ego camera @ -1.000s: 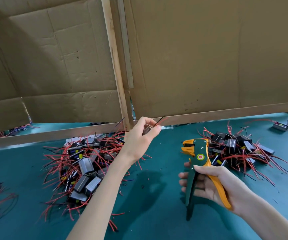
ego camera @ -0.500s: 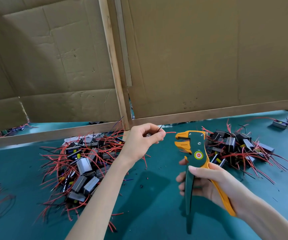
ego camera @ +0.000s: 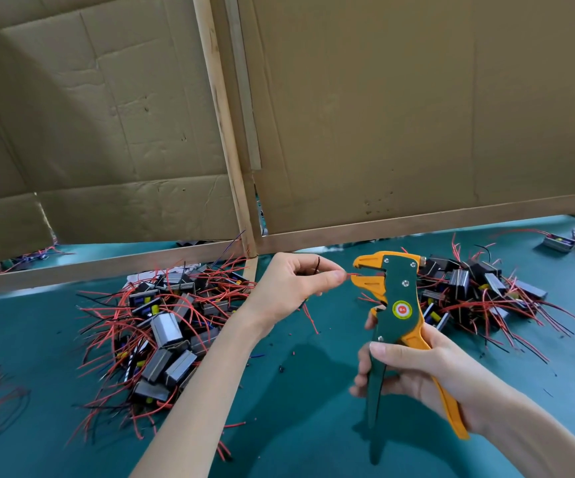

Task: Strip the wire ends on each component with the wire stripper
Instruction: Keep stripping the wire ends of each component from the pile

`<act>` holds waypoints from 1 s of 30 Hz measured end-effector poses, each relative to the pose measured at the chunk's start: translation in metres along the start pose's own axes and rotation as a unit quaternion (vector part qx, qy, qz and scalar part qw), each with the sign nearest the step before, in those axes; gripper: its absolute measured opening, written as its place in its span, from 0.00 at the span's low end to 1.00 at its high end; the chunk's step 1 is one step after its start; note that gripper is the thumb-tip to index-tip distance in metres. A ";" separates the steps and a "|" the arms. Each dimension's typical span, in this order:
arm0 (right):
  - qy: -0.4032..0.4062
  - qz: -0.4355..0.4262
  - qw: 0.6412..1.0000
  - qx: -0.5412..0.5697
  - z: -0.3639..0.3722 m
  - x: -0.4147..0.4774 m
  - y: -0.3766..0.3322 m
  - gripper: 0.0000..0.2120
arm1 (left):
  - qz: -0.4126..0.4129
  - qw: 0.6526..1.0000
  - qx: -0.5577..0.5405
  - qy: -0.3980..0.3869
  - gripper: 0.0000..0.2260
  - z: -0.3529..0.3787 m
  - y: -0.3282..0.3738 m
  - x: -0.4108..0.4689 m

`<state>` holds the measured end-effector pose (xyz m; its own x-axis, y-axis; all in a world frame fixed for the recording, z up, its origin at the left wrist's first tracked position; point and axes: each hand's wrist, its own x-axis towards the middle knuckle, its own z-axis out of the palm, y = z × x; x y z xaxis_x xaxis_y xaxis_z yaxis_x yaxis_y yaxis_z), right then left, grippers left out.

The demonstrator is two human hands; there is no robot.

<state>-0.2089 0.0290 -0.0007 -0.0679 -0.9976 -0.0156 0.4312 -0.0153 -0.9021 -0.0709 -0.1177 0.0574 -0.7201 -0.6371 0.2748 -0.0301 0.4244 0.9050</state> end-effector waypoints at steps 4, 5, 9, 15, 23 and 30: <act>-0.007 -0.002 1.000 -0.018 0.000 0.000 -0.001 0.20 | -0.008 1.000 -0.006 -0.007 0.05 -0.003 -0.001 0.000; -0.010 -0.001 1.000 -0.027 0.000 0.000 -0.002 0.21 | -0.011 1.000 -0.005 -0.008 0.05 -0.003 -0.001 0.000; -0.014 0.005 0.998 -0.065 -0.002 0.000 -0.003 0.21 | -0.023 1.000 -0.002 -0.020 0.05 -0.005 0.000 -0.001; -0.002 0.016 0.991 -0.133 -0.002 -0.002 -0.002 0.20 | -0.041 0.998 0.018 -0.054 0.04 -0.014 0.003 -0.003; 0.106 -0.008 0.987 -0.118 0.007 0.001 0.011 0.18 | -0.090 0.978 -0.170 -0.084 0.07 -0.013 -0.002 -0.001; 0.052 -0.046 0.998 -0.005 0.000 0.005 0.005 0.06 | -0.062 0.992 -0.101 -0.046 0.10 -0.003 -0.009 0.002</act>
<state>-0.2065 0.0238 -0.0055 -0.1999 -0.9795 0.0236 0.4096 -0.1054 -0.9061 -0.0700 -0.1242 0.0507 -0.7799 -0.6111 0.1349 0.0109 0.2023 0.9793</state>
